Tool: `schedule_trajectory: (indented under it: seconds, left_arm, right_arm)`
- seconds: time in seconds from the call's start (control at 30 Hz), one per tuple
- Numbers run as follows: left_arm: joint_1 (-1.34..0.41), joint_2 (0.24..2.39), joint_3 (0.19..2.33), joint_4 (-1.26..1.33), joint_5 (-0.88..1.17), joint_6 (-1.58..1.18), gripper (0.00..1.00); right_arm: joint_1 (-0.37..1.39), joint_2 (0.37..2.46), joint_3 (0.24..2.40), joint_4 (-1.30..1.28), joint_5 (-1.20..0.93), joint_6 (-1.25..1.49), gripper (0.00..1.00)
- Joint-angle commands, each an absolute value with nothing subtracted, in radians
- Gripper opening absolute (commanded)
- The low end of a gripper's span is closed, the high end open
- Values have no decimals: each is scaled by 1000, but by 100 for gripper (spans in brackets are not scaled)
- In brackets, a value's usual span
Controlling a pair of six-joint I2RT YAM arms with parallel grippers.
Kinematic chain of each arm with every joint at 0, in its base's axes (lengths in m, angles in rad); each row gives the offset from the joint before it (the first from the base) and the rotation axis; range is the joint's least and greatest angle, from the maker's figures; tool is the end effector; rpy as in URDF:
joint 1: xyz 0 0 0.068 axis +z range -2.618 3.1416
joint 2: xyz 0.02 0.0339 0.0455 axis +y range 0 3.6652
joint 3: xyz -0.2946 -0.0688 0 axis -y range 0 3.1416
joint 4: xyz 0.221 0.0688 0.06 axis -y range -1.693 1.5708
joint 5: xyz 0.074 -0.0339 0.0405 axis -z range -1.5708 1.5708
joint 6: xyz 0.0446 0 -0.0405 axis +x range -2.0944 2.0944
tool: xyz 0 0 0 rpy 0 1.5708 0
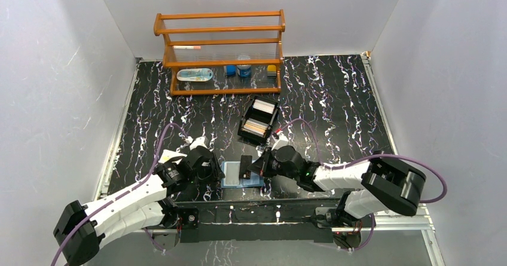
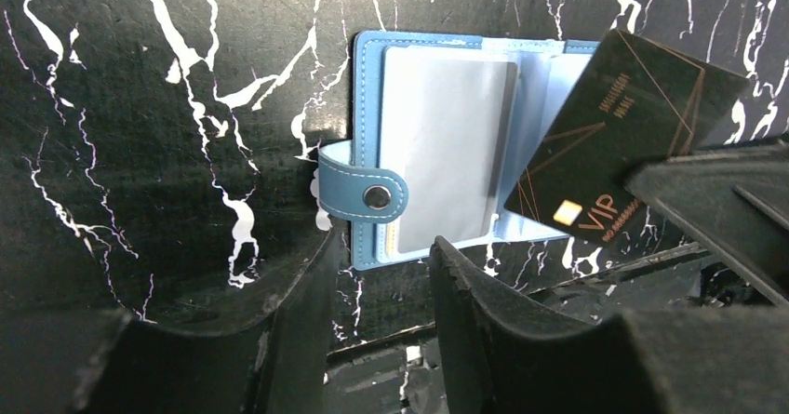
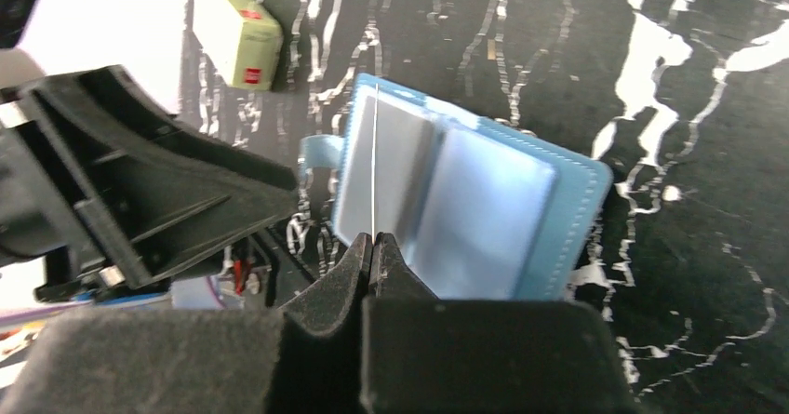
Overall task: Put the credit cards into the card holder
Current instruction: Insert the credit card into the card holder.
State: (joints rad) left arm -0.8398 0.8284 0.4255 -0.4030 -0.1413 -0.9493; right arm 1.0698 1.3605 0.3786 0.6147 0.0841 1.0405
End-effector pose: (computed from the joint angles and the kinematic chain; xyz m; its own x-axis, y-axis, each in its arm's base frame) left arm 0.0911 -0.0922 0.2139 -0.8268 -0.2836 -0.4858 -0.0003 0.8638 -0.5038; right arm 0.1194 0.2102 0.2086 -0.8087 0.3129 -0.4981 -0.2743 0.5485 0.7899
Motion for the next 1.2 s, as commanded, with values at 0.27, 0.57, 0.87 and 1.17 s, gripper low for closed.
schedule_trajectory:
  seconds: [0.27,0.57,0.87,1.17]
  left_arm:
    - [-841,880,377,-294,-170,-899,28]
    - [-841,898,348,-260,-128,-897,12]
    - [-841,885,321,-259,-118,-908,9]
    - [-840,895,320,-259,-124,-908,10]
  right_arm:
    - [1053,1429,419,608,152,1057,0]
    - [1052,1498,421,684,113,1073,0]
    - [1052,1544,421,700,53,1085,0]
    - [1053,1576,424,667,-38,1127,0]
